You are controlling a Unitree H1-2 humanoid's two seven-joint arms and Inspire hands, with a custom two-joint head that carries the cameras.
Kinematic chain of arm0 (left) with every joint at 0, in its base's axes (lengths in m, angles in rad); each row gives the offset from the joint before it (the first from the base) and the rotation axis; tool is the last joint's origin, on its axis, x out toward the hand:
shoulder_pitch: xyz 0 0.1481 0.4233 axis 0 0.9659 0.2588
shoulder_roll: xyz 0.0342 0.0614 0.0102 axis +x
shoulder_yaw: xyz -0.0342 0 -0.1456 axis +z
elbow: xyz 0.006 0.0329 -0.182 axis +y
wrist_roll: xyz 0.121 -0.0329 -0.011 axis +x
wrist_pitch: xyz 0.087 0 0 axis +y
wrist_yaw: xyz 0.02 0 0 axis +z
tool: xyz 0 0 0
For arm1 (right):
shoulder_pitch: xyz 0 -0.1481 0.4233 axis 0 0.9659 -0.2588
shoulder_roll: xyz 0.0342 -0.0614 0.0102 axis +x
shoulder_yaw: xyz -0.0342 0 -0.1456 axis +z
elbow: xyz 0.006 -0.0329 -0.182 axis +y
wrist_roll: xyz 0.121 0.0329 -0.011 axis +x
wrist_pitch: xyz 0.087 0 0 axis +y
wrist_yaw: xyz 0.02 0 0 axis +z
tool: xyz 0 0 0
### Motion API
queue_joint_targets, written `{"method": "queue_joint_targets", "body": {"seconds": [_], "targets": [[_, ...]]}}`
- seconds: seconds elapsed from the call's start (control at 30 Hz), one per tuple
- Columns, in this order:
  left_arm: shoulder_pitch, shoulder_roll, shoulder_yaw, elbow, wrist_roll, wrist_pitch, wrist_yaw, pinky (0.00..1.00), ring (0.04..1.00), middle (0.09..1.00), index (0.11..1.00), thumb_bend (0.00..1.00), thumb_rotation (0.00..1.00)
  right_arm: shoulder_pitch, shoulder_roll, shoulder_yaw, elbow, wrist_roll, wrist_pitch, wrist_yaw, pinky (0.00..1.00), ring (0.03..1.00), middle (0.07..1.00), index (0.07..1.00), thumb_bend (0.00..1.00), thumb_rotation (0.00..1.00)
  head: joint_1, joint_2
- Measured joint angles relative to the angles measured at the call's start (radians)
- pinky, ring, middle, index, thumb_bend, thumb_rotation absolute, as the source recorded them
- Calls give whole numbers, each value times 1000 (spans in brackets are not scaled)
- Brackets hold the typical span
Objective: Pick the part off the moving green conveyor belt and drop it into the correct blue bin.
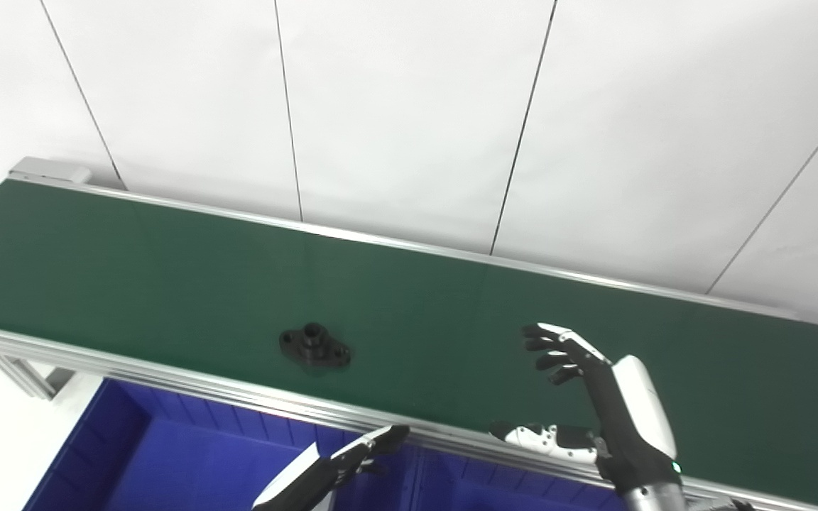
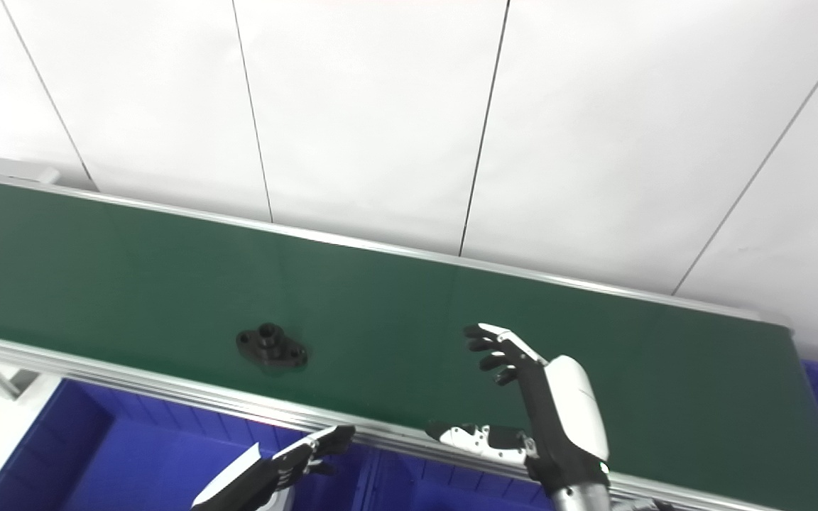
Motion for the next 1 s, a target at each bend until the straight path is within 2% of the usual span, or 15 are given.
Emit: {"method": "queue_joint_targets", "body": {"seconds": [0.33, 0.43, 0.57, 0.83, 1.0], "targets": [[-11, 3, 1, 9, 2, 1, 0, 832, 923, 954, 937, 705, 261, -124, 0, 35, 182, -47, 6, -3, 581, 659, 730, 759, 771, 221, -12, -6], [-9, 5, 1, 11, 2, 0, 0, 835, 922, 952, 935, 707, 260, -146, 0, 46, 200, -62, 6, -3, 638, 718, 755, 764, 774, 219, -11, -5], [1, 7, 0, 10, -2, -4, 0, 840, 919, 950, 934, 713, 251, -176, -1, 68, 224, -87, 10, -1, 668, 750, 774, 769, 769, 246, -8, 2], [49, 6, 0, -8, -10, -14, 0, 853, 912, 948, 934, 717, 260, -244, -26, 145, 259, -173, 41, 54, 671, 725, 748, 754, 775, 243, -14, 8], [57, 7, 1, -11, -31, -15, -1, 863, 923, 957, 939, 707, 239, -285, -32, 190, 280, -222, 51, 91, 688, 742, 748, 758, 767, 286, -21, 12]]}}
